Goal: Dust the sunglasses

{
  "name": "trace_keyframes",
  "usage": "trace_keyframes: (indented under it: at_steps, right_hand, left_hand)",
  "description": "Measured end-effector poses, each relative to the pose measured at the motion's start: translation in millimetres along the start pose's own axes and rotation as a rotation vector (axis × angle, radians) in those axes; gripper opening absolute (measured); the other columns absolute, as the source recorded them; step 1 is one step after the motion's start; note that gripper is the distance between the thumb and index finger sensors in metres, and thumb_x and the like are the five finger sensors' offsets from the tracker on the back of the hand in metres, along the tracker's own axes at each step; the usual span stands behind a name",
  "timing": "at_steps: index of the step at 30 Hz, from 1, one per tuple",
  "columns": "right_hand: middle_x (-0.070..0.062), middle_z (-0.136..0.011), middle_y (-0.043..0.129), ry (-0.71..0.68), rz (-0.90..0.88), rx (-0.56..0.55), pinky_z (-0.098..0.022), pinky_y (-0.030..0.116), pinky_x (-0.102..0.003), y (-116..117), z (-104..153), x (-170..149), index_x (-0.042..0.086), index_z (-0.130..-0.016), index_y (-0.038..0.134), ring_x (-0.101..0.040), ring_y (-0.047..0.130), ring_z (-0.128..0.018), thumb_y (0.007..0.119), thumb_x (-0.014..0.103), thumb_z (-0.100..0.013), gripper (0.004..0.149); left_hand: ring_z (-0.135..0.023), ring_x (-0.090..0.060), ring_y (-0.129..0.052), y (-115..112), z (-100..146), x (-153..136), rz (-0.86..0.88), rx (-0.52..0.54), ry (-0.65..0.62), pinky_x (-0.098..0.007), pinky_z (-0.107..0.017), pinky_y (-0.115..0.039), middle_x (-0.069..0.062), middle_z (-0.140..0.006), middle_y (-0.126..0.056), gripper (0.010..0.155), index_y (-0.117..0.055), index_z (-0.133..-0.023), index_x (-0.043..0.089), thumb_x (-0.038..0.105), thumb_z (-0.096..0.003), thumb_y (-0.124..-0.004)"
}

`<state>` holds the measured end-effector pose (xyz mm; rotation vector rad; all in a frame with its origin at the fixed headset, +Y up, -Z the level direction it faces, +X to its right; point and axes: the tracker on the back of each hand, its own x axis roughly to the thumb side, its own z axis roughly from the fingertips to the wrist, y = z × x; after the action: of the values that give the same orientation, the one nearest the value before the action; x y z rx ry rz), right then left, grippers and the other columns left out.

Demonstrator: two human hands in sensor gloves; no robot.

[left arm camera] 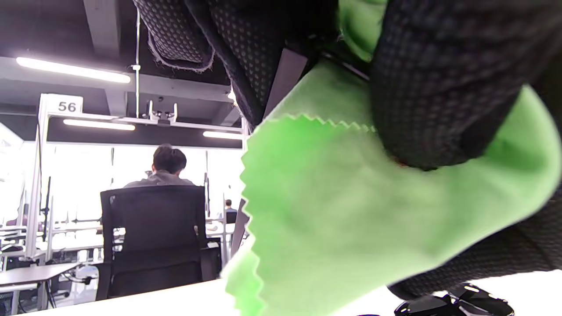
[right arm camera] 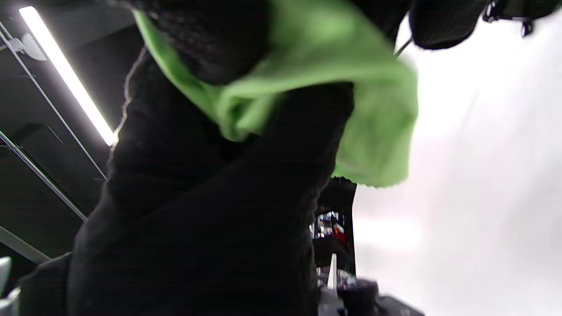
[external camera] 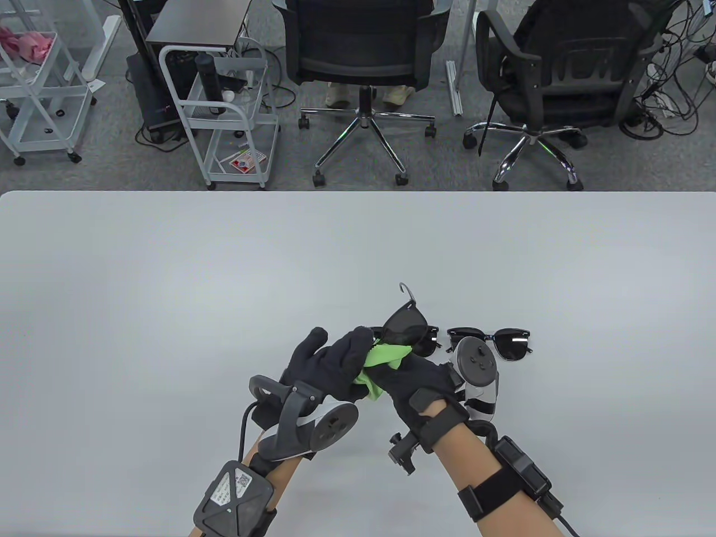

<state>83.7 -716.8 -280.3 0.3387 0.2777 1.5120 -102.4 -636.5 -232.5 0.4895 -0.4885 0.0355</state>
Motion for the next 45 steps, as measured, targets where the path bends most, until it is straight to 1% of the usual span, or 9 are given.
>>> trace_keyframes:
  at_steps: [4,8,13,17,22,28,35,40,45]
  right_hand:
    - [-0.001,-0.072,0.098,-0.021,0.113,-0.091,-0.060,0.069,-0.061,0.5,1.3,4.4,0.015,-0.078,0.085,-0.028,0.100,-0.067,0.094,0.030,-0.039,0.043]
    - [0.002,-0.062,0.103,-0.040,0.145,-0.193,-0.059,0.073,-0.058,0.5,3.3,5.0,0.017,-0.069,0.090,-0.024,0.105,-0.056,0.093,0.045,-0.040,0.041]
    - [-0.001,-0.070,0.101,-0.049,0.054,-0.116,-0.061,0.070,-0.061,-0.3,2.3,2.2,0.014,-0.076,0.089,-0.028,0.102,-0.064,0.081,0.042,-0.045,0.043]
    - [-0.004,-0.081,0.095,0.014,-0.039,0.027,-0.061,0.065,-0.064,0.1,-1.8,-6.7,0.014,-0.084,0.083,-0.032,0.095,-0.076,0.084,0.030,-0.043,0.044]
    - [0.001,-0.073,0.099,-0.065,0.157,-0.081,-0.061,0.070,-0.059,0.7,-0.6,6.7,0.017,-0.078,0.086,-0.026,0.101,-0.067,0.087,0.036,-0.041,0.041]
    - [0.002,-0.060,0.104,-0.084,0.160,-0.196,-0.060,0.074,-0.056,-0.7,4.5,8.9,0.016,-0.070,0.092,-0.023,0.106,-0.054,0.083,0.048,-0.043,0.043]
    - [-0.003,-0.083,0.096,0.006,-0.001,-0.010,-0.060,0.067,-0.063,3.6,1.8,-4.0,0.015,-0.087,0.083,-0.034,0.095,-0.077,0.084,0.028,-0.044,0.045]
    - [0.003,-0.064,0.103,-0.051,0.222,-0.189,-0.059,0.073,-0.058,1.8,3.5,7.4,0.019,-0.070,0.091,-0.024,0.105,-0.060,0.097,0.037,-0.035,0.040]
    - [0.003,-0.060,0.105,-0.068,0.247,-0.215,-0.059,0.074,-0.057,4.9,2.1,6.0,0.018,-0.068,0.093,-0.023,0.106,-0.056,0.089,0.047,-0.040,0.041]
  left_hand:
    - [-0.062,0.002,-0.110,-1.4,-0.7,4.9,-0.017,-0.001,-0.011,-0.038,-0.074,-0.074,0.012,-0.094,-0.086,0.096,-0.062,-0.102,0.028,0.059,-0.0200,-0.102]
    - [-0.062,0.002,-0.110,-2.5,-1.6,5.7,0.004,-0.007,-0.005,-0.038,-0.074,-0.074,0.012,-0.094,-0.085,0.096,-0.061,-0.102,0.028,0.060,-0.0205,-0.100]
    - [-0.063,0.002,-0.110,-1.3,-1.5,1.9,0.008,-0.001,0.006,-0.038,-0.074,-0.074,0.013,-0.095,-0.084,0.096,-0.060,-0.102,0.029,0.059,-0.0206,-0.100]
    - [-0.062,0.002,-0.110,-3.1,0.4,1.2,-0.027,-0.013,-0.010,-0.039,-0.074,-0.074,0.014,-0.095,-0.085,0.096,-0.060,-0.102,0.031,0.060,-0.0203,-0.101]
    - [-0.063,0.004,-0.109,-1.1,-1.9,-2.5,0.017,-0.007,0.014,-0.038,-0.075,-0.073,0.015,-0.095,-0.083,0.096,-0.058,-0.103,0.032,0.060,-0.0205,-0.100]
    - [-0.060,0.004,-0.110,-2.2,-4.3,-3.1,0.104,-0.025,0.039,-0.038,-0.074,-0.074,0.014,-0.095,-0.084,0.098,-0.059,-0.103,0.031,0.061,-0.0193,-0.099]
    - [-0.063,0.004,-0.109,-4.6,0.0,-5.9,-0.006,-0.027,0.005,-0.039,-0.075,-0.073,0.015,-0.096,-0.083,0.097,-0.058,-0.103,0.033,0.060,-0.0200,-0.101]
    - [-0.063,0.004,-0.109,-5.4,-2.0,4.6,-0.035,-0.011,-0.018,-0.038,-0.074,-0.074,0.015,-0.095,-0.082,0.097,-0.058,-0.103,0.033,0.062,-0.0200,-0.100]
    - [-0.062,0.003,-0.109,-9.6,-2.8,4.7,-0.038,-0.017,0.009,-0.039,-0.074,-0.073,0.013,-0.096,-0.082,0.100,-0.058,-0.103,0.032,0.065,-0.0186,-0.099]
